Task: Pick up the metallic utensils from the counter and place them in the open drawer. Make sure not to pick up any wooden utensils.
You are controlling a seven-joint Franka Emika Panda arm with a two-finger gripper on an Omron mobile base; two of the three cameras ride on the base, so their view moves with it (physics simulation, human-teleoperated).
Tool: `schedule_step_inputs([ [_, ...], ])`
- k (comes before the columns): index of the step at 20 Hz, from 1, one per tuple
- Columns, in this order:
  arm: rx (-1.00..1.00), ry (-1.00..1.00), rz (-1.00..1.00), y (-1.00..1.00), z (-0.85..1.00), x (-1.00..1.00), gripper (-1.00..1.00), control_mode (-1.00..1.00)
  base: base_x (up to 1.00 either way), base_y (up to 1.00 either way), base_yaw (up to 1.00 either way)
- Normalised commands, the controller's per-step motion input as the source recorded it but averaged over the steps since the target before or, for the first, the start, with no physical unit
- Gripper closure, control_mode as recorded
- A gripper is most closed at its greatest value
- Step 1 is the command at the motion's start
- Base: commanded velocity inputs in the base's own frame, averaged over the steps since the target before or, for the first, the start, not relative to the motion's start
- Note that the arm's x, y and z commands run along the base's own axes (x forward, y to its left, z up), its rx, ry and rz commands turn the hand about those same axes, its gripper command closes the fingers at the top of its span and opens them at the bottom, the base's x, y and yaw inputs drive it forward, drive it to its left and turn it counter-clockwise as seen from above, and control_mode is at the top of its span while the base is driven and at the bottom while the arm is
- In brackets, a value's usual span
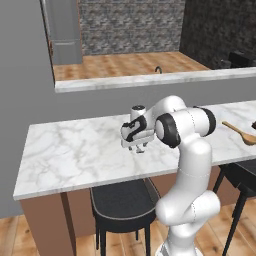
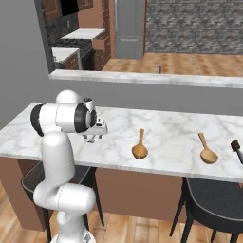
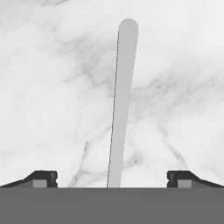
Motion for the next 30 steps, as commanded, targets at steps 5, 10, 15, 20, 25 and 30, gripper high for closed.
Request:
schedule_step_inputs([
  [5,0.0,-0.03,0.0,-0.01,-0.22,0.15,-1.0,-1.0,0.0,0.0,0.0],
  [10,0.0,-0.02,0.0,-0.03,-0.24,0.12,-1.0,-1.0,0.0,0.0,0.0],
  [15,0.0,0.0,0.0,0.0,-0.25,0.0,1.0,-1.0,0.0,0.0,0.0],
  [20,0.02,0.0,0.0,0.0,-0.31,0.0,1.0,-1.0,0.0,0.0,0.0],
  [25,0.0,0.0,0.0,0.0,-0.21,0.0,1.0,-1.0,0.0,0.0,0.0],
  [30,0.0,0.0,0.0,0.0,-0.06,0.0,1.0,-1.0,0.0,0.0,0.0],
])
